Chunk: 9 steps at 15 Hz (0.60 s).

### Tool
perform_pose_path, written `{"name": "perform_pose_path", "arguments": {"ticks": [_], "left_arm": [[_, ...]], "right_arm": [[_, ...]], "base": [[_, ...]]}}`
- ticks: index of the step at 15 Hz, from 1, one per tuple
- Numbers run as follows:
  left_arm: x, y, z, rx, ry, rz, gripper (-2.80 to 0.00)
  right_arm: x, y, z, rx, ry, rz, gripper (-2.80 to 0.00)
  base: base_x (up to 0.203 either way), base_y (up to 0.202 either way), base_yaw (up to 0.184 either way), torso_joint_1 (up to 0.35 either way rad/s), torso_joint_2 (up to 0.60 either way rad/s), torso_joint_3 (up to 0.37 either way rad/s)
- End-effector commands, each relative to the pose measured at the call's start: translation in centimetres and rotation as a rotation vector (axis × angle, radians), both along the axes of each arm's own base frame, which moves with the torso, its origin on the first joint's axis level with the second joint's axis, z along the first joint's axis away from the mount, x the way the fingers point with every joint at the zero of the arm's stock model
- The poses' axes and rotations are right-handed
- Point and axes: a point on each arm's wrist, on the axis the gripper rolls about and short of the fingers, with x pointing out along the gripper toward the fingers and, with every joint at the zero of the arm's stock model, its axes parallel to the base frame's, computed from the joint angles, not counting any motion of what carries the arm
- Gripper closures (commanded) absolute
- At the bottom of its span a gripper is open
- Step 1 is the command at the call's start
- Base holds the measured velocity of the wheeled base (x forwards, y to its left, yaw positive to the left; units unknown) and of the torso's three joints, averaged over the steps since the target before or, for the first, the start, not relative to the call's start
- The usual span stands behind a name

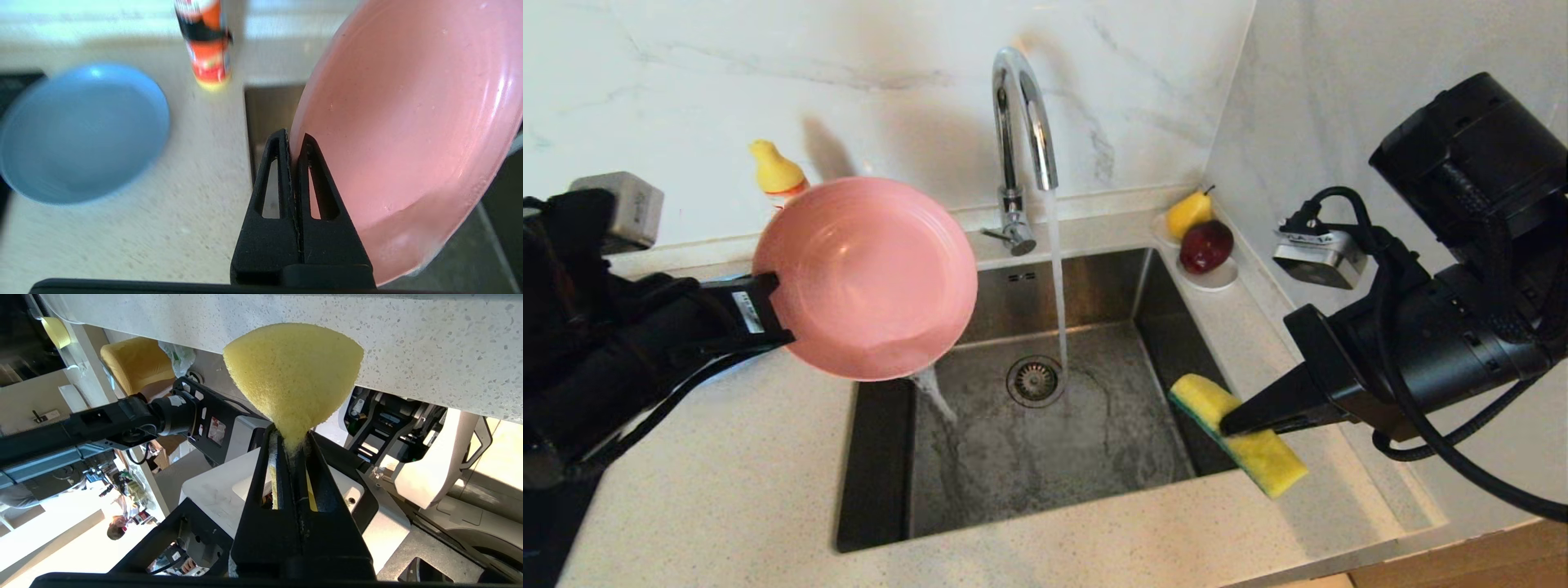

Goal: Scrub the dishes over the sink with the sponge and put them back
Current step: Rinse the plate

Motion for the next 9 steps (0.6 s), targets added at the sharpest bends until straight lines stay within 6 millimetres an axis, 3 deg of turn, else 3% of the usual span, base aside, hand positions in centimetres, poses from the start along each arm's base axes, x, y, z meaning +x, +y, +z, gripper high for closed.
{"name": "perform_pose_path", "arguments": {"ticks": [1,6,9], "left_arm": [[-2.5,0.6,0.5,0.021,-0.081,0.0,0.0],[-5.3,1.1,0.7,0.019,-0.163,-0.057,0.0],[-6.0,1.1,0.2,0.018,-0.159,-0.087,0.0]], "right_arm": [[-0.1,0.0,0.0,0.0,0.009,0.005,0.0],[-0.1,0.2,-0.2,-0.004,0.016,0.01,0.0],[-0.2,0.2,-0.3,-0.005,0.016,0.01,0.0]], "base": [[0.0,0.0,0.0,0.0,0.0,0.0],[0.0,0.0,0.0,0.0,0.0,0.0],[0.0,0.0,0.0,0.0,0.0,0.0]]}}
